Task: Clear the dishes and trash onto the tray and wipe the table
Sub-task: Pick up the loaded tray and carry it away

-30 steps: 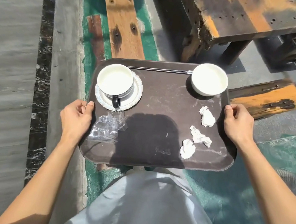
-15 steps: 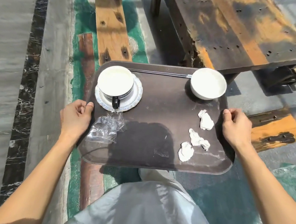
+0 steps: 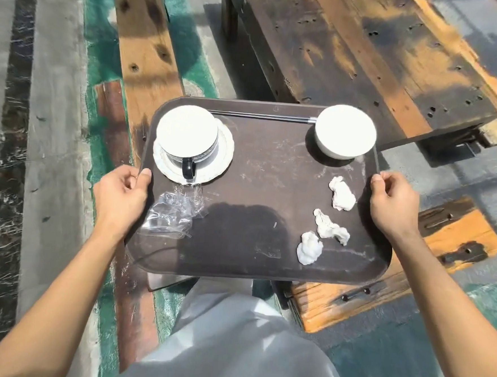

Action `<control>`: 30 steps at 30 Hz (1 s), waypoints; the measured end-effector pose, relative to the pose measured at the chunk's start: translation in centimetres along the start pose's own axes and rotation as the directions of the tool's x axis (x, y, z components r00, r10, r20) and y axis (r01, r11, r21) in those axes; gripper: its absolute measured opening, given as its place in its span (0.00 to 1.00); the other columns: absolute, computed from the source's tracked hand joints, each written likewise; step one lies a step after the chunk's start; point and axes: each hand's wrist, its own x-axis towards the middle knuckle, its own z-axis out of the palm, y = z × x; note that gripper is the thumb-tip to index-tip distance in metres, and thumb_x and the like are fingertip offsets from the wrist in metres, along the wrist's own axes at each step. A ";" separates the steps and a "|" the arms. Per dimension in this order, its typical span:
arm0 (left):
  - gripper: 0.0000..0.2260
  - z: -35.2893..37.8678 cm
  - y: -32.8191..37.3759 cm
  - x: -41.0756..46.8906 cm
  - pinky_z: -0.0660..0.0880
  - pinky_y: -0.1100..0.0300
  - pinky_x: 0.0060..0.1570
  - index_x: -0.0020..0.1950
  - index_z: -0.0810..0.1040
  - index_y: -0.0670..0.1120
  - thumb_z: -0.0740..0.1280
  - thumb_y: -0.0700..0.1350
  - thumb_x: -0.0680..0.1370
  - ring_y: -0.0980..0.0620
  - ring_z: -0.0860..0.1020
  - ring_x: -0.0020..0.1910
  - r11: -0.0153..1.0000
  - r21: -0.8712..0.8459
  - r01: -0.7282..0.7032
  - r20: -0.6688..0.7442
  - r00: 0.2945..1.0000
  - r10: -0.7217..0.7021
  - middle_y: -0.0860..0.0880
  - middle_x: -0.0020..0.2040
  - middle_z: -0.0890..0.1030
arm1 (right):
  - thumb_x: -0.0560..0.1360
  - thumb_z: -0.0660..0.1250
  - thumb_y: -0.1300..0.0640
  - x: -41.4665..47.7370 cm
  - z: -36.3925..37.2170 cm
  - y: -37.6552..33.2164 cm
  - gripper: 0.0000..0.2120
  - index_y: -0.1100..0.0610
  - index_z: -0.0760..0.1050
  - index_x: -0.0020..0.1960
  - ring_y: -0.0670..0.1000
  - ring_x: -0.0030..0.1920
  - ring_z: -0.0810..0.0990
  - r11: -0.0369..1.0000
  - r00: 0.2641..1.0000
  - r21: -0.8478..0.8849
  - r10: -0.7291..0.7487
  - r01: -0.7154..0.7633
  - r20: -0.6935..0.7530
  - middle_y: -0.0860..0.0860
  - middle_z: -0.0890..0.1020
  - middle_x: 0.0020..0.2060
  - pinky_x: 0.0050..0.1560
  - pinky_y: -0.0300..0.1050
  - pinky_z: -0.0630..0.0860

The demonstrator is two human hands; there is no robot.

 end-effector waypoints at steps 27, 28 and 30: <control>0.15 20.6 15.5 33.6 0.72 0.53 0.41 0.40 0.75 0.42 0.66 0.52 0.80 0.43 0.73 0.32 0.969 0.082 -0.235 0.267 0.942 0.206 0.42 0.31 0.77 | 0.81 0.58 0.54 29.1 6.4 -1.4 0.13 0.62 0.76 0.55 0.62 0.51 0.78 0.966 0.954 0.021 0.257 -0.257 -0.156 0.60 0.82 0.50 0.49 0.47 0.68; 0.15 21.8 16.5 34.7 0.71 0.52 0.41 0.39 0.74 0.43 0.66 0.51 0.81 0.42 0.74 0.33 0.958 0.097 -0.270 0.286 0.929 0.233 0.42 0.32 0.77 | 0.81 0.58 0.54 30.0 6.6 -1.0 0.13 0.62 0.76 0.55 0.62 0.51 0.79 0.960 0.944 0.033 0.280 -0.279 -0.174 0.60 0.83 0.49 0.49 0.47 0.68; 0.16 24.1 18.4 36.8 0.69 0.52 0.40 0.38 0.73 0.42 0.66 0.50 0.81 0.40 0.74 0.35 0.937 0.111 -0.330 0.316 0.906 0.282 0.41 0.32 0.77 | 0.81 0.59 0.54 31.6 7.2 -0.3 0.12 0.62 0.76 0.55 0.63 0.50 0.79 0.946 0.925 0.055 0.323 -0.318 -0.198 0.61 0.83 0.49 0.48 0.47 0.68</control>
